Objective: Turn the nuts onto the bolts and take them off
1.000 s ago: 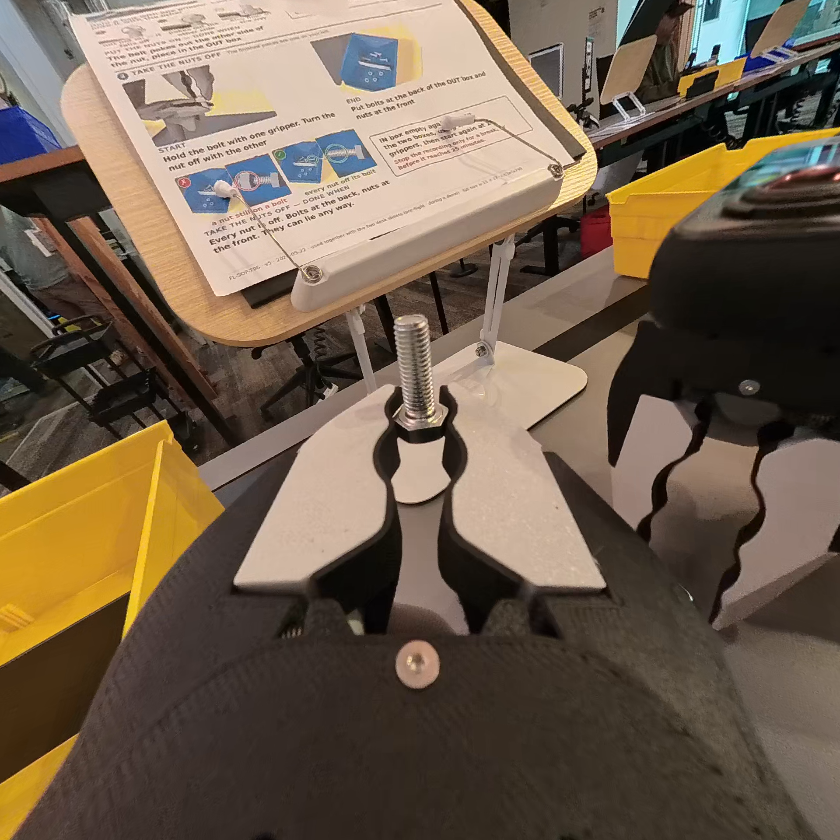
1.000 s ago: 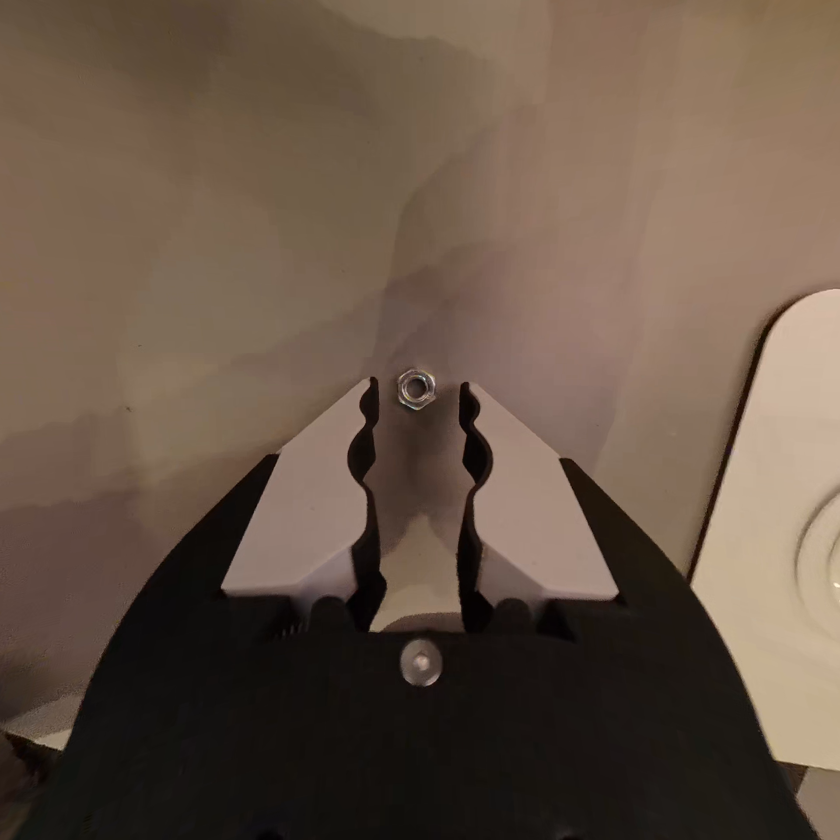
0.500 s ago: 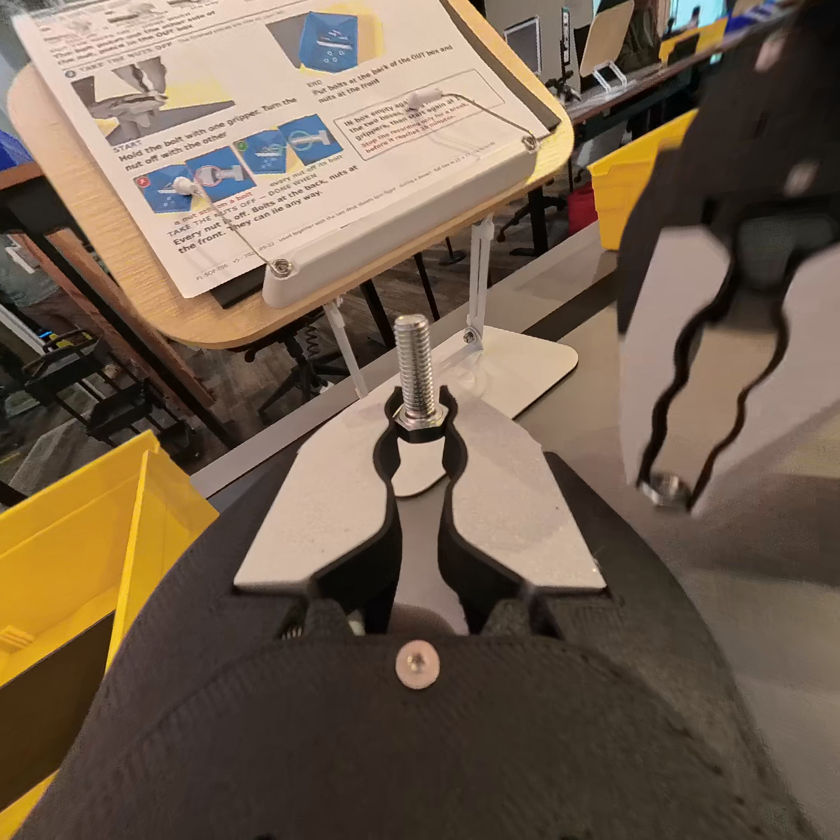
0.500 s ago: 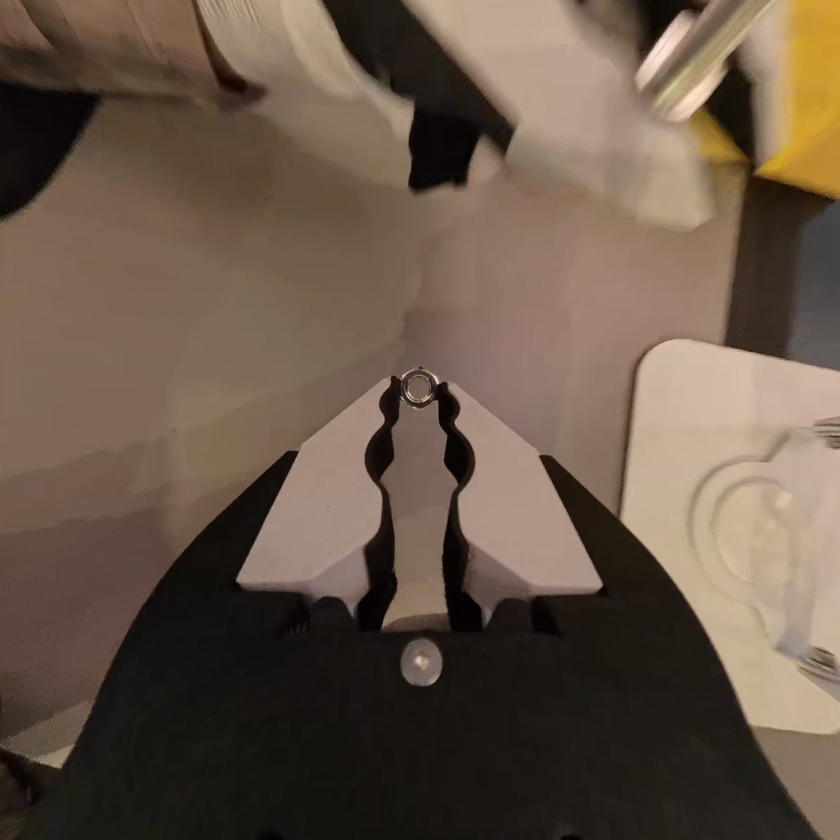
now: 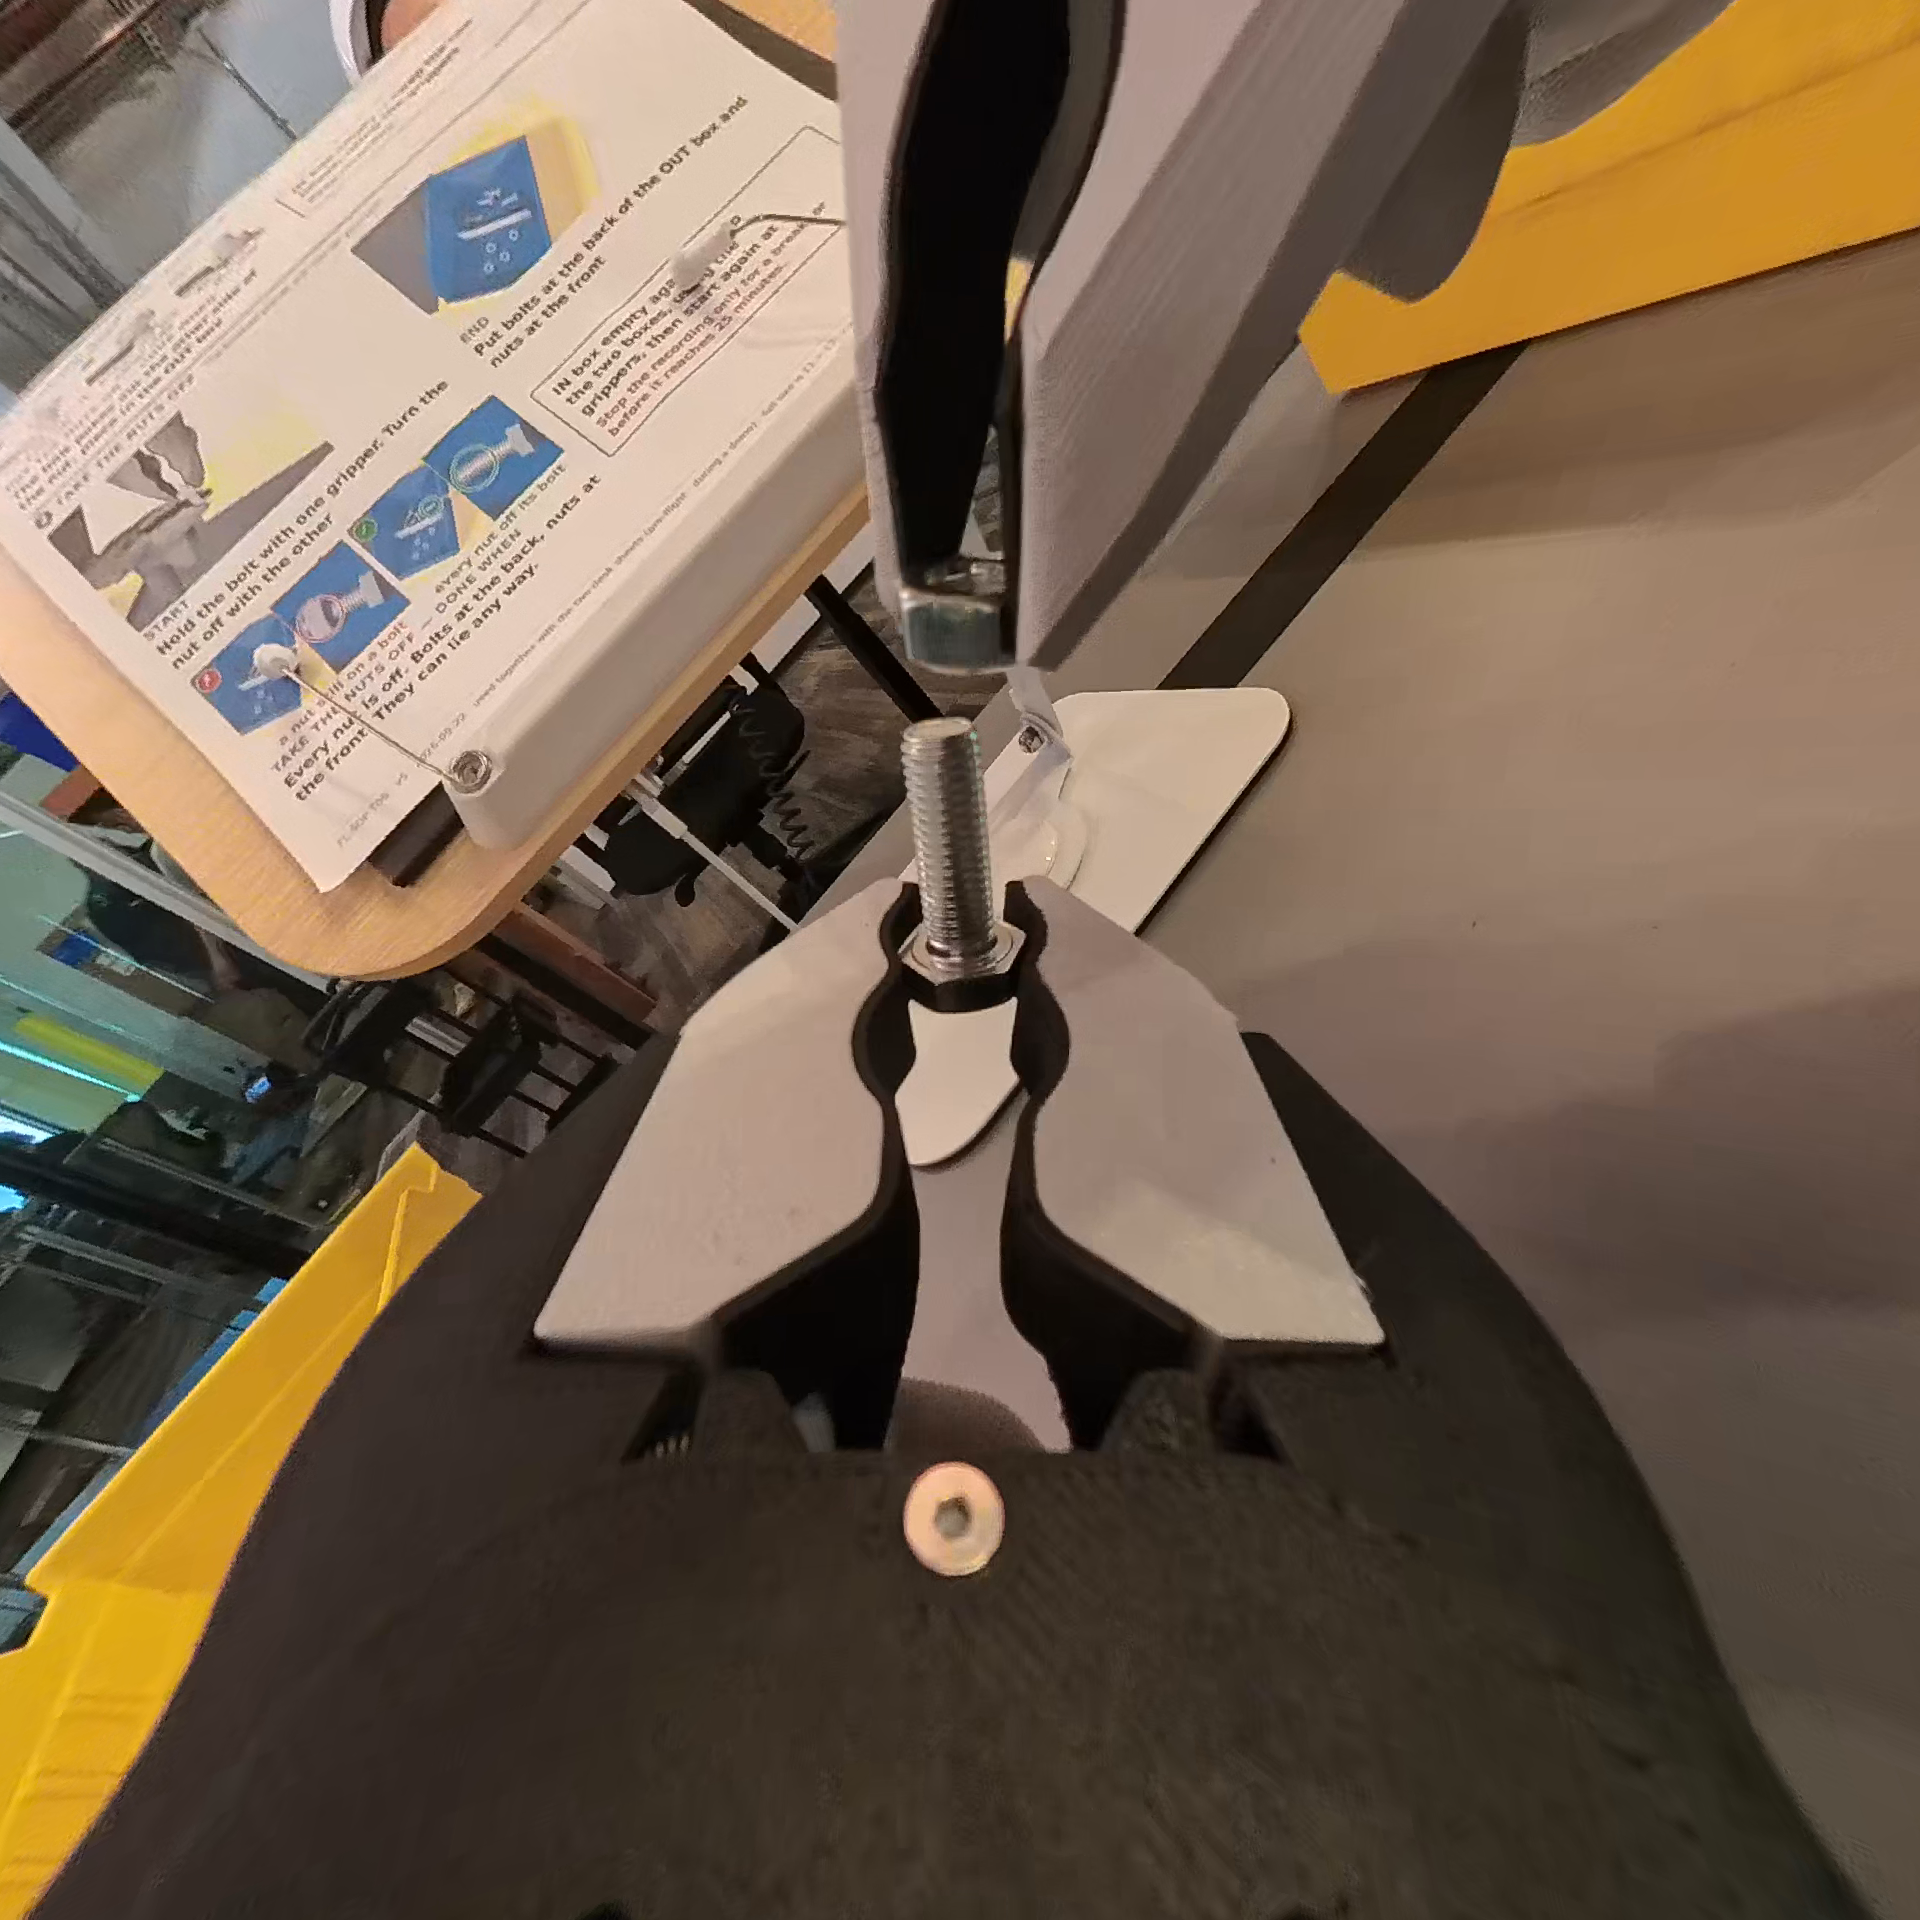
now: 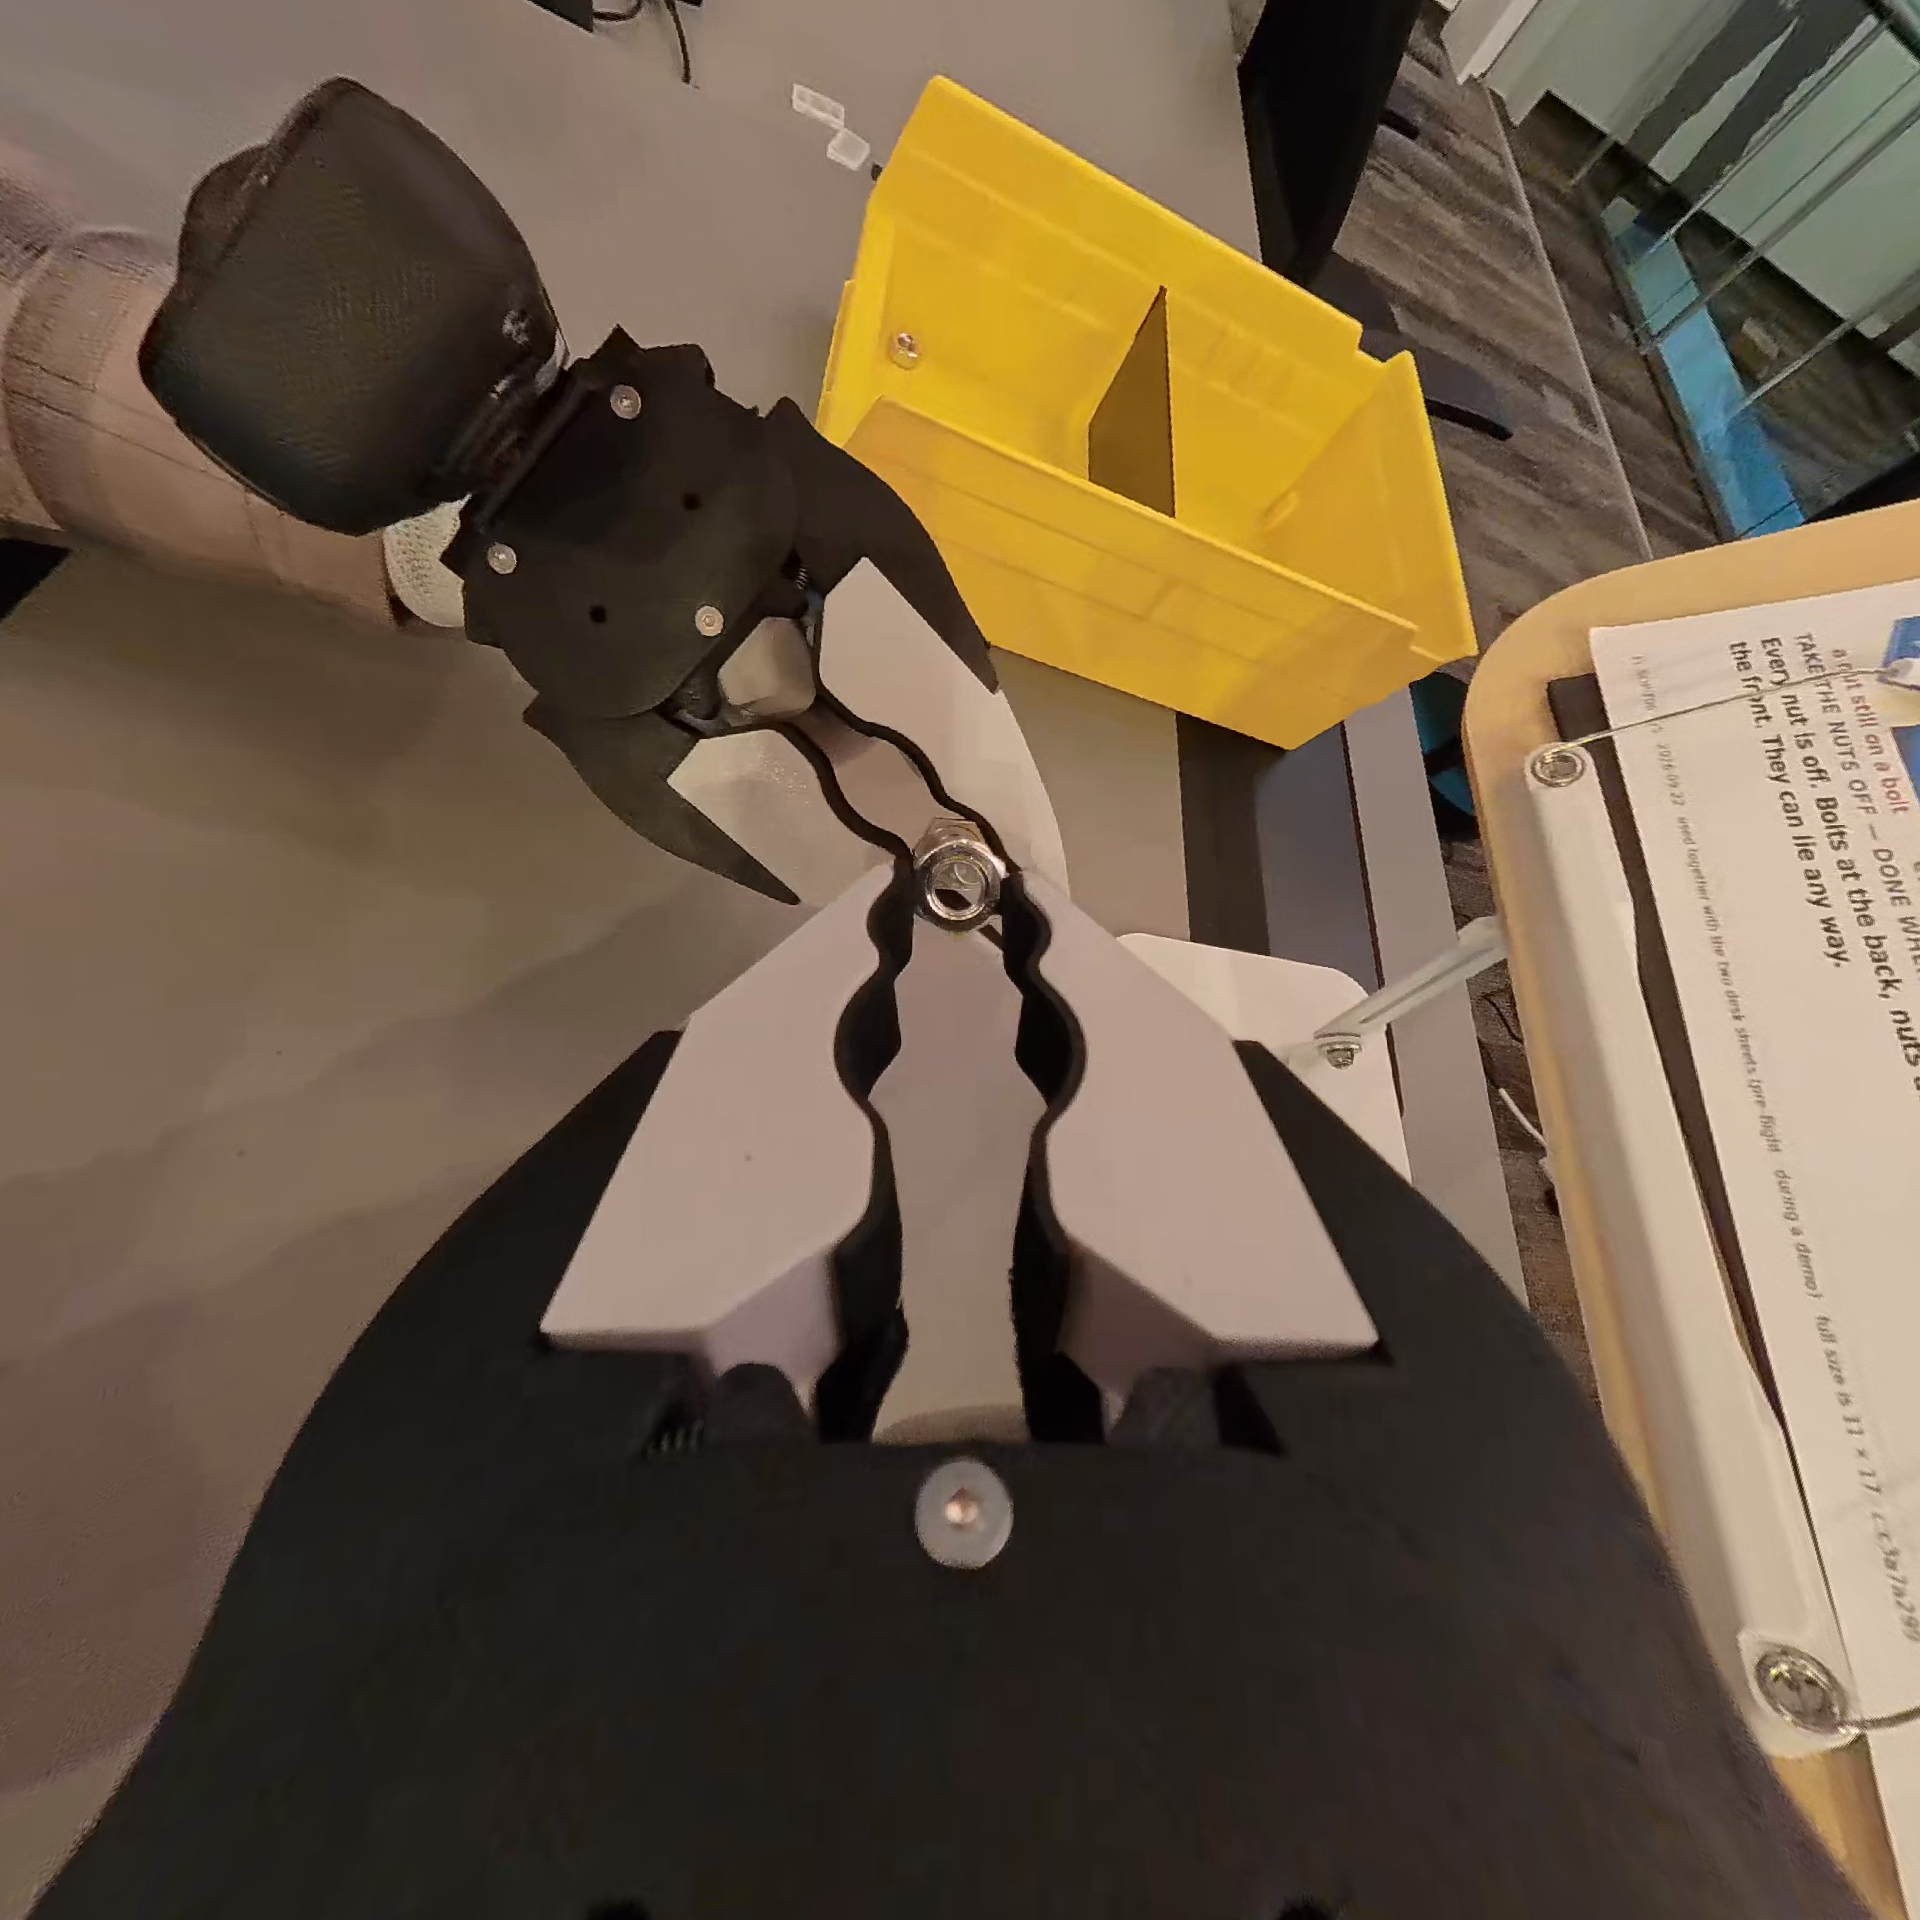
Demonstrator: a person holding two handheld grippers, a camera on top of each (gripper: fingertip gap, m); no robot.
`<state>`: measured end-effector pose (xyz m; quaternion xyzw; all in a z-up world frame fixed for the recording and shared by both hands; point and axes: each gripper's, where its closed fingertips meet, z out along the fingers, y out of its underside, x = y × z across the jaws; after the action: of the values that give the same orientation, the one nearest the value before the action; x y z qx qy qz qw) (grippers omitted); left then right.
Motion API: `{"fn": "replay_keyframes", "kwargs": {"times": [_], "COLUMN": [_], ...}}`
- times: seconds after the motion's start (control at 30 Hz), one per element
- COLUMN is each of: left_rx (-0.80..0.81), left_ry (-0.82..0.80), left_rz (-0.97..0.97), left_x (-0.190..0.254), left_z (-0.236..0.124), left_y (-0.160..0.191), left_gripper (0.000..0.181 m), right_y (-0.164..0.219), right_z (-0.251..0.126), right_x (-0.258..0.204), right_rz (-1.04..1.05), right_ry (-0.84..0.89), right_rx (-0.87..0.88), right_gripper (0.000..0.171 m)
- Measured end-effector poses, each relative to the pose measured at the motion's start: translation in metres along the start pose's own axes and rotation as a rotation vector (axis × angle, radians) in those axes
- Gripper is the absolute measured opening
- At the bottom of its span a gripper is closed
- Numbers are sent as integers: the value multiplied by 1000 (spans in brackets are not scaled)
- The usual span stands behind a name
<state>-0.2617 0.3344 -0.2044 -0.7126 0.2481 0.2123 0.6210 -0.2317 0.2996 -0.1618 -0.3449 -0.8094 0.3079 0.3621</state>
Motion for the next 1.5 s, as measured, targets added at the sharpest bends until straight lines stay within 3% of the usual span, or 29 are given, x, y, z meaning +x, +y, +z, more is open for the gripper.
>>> {"fn": "replay_keyframes", "kwargs": {"times": [0.4, 0.67, 1.1, 1.5], "left_rx": [9, -22, -116, -99], "left_ry": [-17, -123, -335, -306], "left_rz": [30, -7, -29, -91], "left_x": [-2, -18, -57, -55], "left_z": [-3, -2, -10, -7], "left_y": [-6, -2, 23, 24], "left_gripper": [15, 15, 15, 15], "right_y": [-3, -10, -27, -28], "right_z": [7, 14, 43, 45], "right_x": [0, 10, 29, 33], "right_rz": [-4, 63, 418, 422], "right_ry": [3, 40, 113, 153], "right_rx": [9, 53, 122, 116], "right_gripper": [15, 15, 16, 15]}}
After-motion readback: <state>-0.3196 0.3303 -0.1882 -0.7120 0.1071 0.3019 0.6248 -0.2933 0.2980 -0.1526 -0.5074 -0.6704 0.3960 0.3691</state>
